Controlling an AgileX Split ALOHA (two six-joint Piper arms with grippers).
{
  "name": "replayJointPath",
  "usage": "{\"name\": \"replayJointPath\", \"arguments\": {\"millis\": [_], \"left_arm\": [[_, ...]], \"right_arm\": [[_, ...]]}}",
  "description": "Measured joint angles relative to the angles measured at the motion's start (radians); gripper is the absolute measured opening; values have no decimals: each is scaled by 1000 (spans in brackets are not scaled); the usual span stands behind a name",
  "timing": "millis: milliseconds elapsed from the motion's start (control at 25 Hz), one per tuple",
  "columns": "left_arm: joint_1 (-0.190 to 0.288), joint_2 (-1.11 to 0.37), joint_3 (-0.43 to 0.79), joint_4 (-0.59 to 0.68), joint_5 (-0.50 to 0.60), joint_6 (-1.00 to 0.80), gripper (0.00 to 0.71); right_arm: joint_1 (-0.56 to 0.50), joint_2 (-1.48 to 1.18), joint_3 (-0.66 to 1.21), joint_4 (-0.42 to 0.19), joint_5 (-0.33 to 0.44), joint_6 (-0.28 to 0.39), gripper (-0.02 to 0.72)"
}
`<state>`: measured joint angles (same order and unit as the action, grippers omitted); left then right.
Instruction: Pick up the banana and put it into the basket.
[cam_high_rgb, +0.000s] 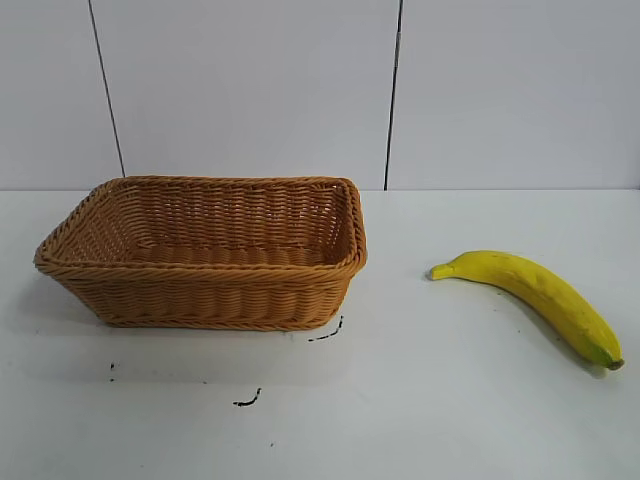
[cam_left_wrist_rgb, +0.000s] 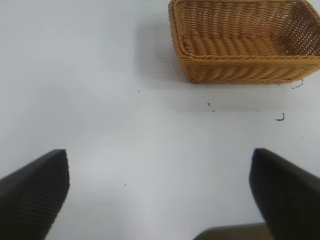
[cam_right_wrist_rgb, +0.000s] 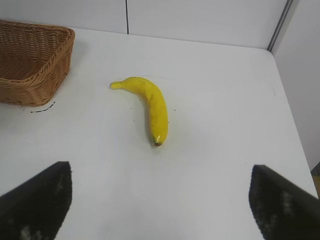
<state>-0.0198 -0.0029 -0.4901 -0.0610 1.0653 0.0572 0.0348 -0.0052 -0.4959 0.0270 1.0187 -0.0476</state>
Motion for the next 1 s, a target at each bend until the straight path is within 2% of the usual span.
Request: {"name": "replayJointPath", "arguments": {"millis": [440,880,1000], "left_arm": [[0,0,0,0,0,0,695],[0,0,0,0,0,0,695],[0,0,0,0,0,0,695]], "right_arm": [[0,62,-28,-5,4,0,689],[0,727,-333,-27,2,-1,689],[0,942,-426,-40,3,-28,689]]}}
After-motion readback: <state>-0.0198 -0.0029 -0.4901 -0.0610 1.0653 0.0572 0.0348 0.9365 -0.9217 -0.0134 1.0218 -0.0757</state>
